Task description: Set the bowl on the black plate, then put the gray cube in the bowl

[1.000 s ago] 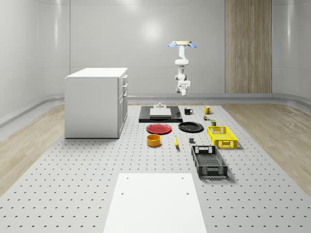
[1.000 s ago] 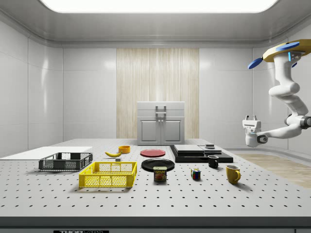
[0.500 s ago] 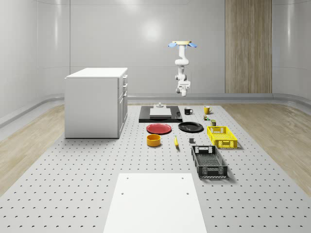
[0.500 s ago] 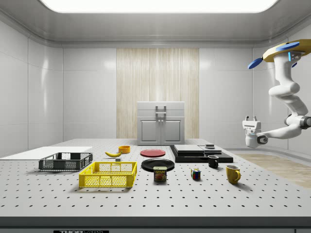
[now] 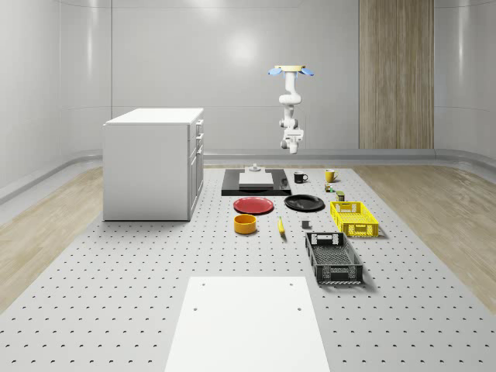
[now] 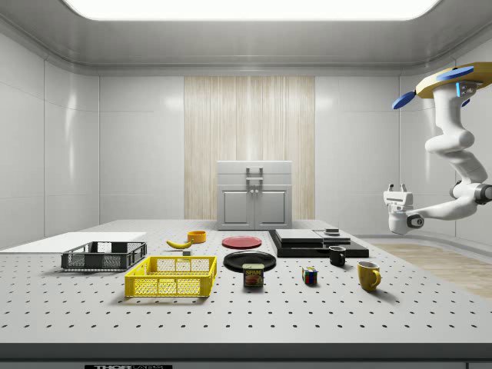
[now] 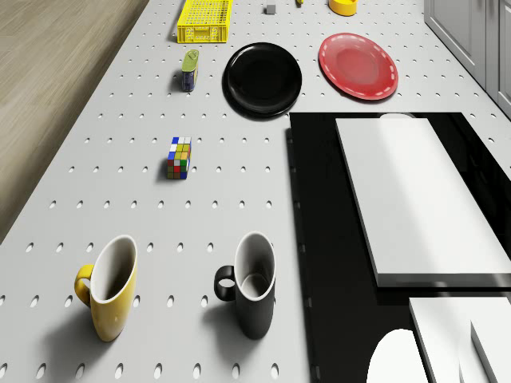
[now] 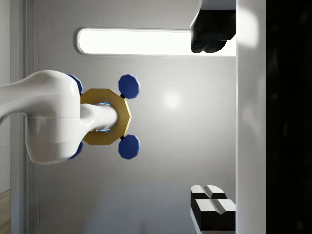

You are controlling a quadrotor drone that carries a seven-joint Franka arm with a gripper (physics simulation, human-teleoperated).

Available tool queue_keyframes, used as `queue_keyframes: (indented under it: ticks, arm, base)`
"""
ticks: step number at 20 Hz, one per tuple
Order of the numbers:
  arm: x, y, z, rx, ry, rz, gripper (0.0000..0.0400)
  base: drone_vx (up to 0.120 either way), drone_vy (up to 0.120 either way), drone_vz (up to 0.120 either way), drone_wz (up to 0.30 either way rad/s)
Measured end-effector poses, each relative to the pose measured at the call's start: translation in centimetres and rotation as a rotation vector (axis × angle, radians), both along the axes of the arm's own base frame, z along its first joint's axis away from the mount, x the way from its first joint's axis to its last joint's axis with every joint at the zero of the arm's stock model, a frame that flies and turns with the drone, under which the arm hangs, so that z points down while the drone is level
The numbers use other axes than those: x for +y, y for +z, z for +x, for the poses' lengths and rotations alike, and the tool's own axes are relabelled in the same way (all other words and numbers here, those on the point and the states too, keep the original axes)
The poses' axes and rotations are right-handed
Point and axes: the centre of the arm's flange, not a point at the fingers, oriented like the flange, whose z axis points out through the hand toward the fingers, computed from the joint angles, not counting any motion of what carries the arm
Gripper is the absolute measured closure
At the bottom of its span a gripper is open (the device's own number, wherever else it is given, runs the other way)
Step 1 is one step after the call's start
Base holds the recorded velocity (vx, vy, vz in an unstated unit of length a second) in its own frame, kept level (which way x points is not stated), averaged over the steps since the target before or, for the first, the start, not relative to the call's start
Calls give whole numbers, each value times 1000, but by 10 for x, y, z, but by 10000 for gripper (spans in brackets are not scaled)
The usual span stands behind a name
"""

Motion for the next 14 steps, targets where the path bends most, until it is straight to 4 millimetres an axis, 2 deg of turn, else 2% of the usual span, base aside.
queue_keyframes:
  ticks: [2,5,14]
  arm:
    - [0,0,0,-2,0,-1,0]
    - [0,0,0,-4,0,-3,0]
    - [2,0,-1,-11,0,-22,0]
  base:
    - [20,0,0,0]
    - [120,0,0,0]
    - [120,-120,0,0]
